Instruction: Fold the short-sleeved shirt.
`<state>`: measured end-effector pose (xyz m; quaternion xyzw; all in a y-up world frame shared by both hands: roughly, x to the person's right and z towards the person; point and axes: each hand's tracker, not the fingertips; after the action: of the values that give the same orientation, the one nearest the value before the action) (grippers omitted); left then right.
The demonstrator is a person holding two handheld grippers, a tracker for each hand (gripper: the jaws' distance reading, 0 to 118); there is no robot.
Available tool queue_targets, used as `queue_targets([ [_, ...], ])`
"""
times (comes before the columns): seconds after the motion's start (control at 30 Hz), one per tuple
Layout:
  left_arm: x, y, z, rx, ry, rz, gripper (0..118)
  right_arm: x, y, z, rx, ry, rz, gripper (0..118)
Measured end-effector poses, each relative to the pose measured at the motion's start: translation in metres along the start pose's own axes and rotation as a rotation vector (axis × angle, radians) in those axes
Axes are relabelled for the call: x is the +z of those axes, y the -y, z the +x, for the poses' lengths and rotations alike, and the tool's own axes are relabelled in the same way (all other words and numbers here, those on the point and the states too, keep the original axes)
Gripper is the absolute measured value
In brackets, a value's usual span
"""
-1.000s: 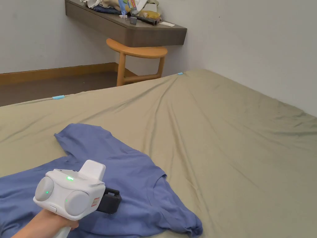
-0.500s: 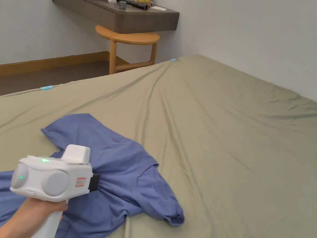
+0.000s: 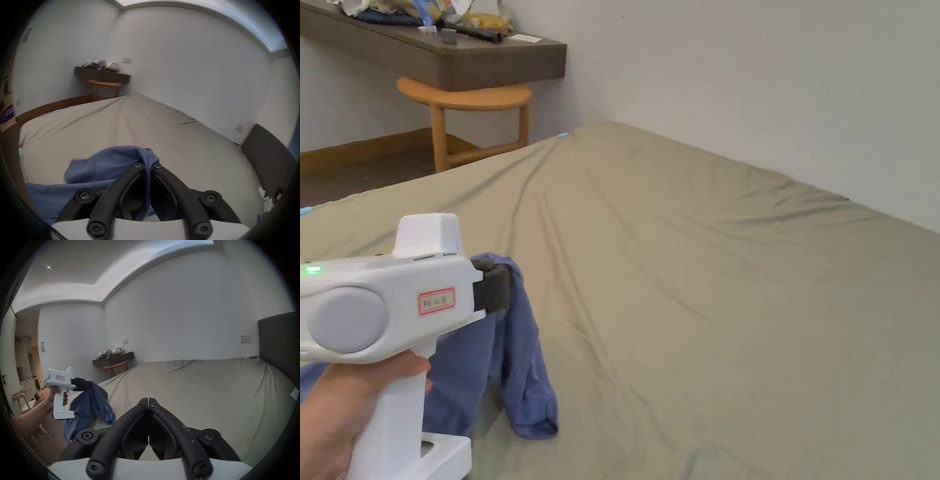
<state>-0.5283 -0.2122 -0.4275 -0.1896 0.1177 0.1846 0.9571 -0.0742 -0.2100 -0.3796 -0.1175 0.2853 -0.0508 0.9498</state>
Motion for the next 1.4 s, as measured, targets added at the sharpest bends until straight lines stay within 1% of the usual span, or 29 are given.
queue_targets([
  [0.03,-0.002,-0.001,0.016,-0.003,0.051,0.004,4,0.013,-0.003,0.006,0.012,0.02,0.014,0],
  [0.1,-0.01,0.001,0.066,0.009,0.158,0.012,4,0.043,-0.01,0.02,0.048,0.092,0.045,0],
  [0.17,-0.015,0.006,0.112,0.002,0.255,0.022,4,0.072,-0.015,0.035,0.067,0.159,0.069,0],
  [0.33,-0.012,0.032,0.23,0.04,0.555,0.011,4,0.143,-0.027,0.071,0.068,0.323,0.124,0],
  [0.37,-0.01,0.042,0.256,0.043,0.612,-0.007,4,0.159,-0.028,0.078,0.07,0.365,0.138,0],
  [0.47,-0.005,0.077,0.313,0.034,0.769,-0.103,4,0.193,-0.028,0.091,0.06,0.439,0.16,0],
  [0.53,0.003,0.108,0.351,-0.002,0.842,-0.173,4,0.211,-0.027,0.098,0.058,0.482,0.164,0],
  [0.6,0.013,0.142,0.384,-0.069,0.9,-0.252,4,0.225,-0.023,0.103,0.055,0.52,0.165,0],
  [0.7,0.028,0.194,0.423,-0.16,0.981,-0.377,4,0.235,-0.018,0.107,0.036,0.55,0.155,0],
  [0.77,0.036,0.228,0.441,-0.246,0.999,-0.425,4,0.238,-0.013,0.111,0.01,0.56,0.148,0],
  [0.83,0.037,0.261,0.456,-0.322,0.97,-0.492,4,0.239,-0.008,0.113,-0.022,0.562,0.137,0],
  [0.9,0.035,0.287,0.463,-0.366,0.925,-0.572,4,0.241,-0.003,0.115,-0.042,0.561,0.131,0],
  [1.03,0.031,0.31,0.466,-0.422,0.896,-0.587,5,0.242,0.006,0.118,-0.072,0.555,0.109,0],
  [1.07,0.028,0.314,0.467,-0.431,0.884,-0.589,6,0.241,0.008,0.12,-0.081,0.554,0.101,0],
  [1.1,0.025,0.319,0.469,-0.445,0.859,-0.593,13,0.24,0.01,0.121,-0.089,0.555,0.092,0],
  [1.13,0.023,0.324,0.47,-0.461,0.83,-0.598,41,0.239,0.012,0.122,-0.097,0.556,0.084,0],
  [1.17,0.02,0.329,0.47,-0.48,0.794,-0.611,72,0.238,0.013,0.123,-0.107,0.557,0.075,0],
  [1.2,0.019,0.334,0.469,-0.495,0.762,-0.629,94,0.238,0.015,0.123,-0.113,0.555,0.072,0],
  [1.23,0.02,0.337,0.466,-0.513,0.744,-0.651,106,0.238,0.016,0.123,-0.118,0.552,0.069,0],
  [1.3,0.03,0.332,0.45,-0.5,0.789,-0.673,105,0.238,0.015,0.122,-0.124,0.546,0.069,0],
  [1.33,0.039,0.323,0.437,-0.455,0.838,-0.658,105,0.238,0.015,0.122,-0.124,0.543,0.069,0],
  [1.4,0.06,0.298,0.406,-0.371,0.847,-0.597,100,0.237,0.016,0.12,-0.11,0.554,0.069,0],
])
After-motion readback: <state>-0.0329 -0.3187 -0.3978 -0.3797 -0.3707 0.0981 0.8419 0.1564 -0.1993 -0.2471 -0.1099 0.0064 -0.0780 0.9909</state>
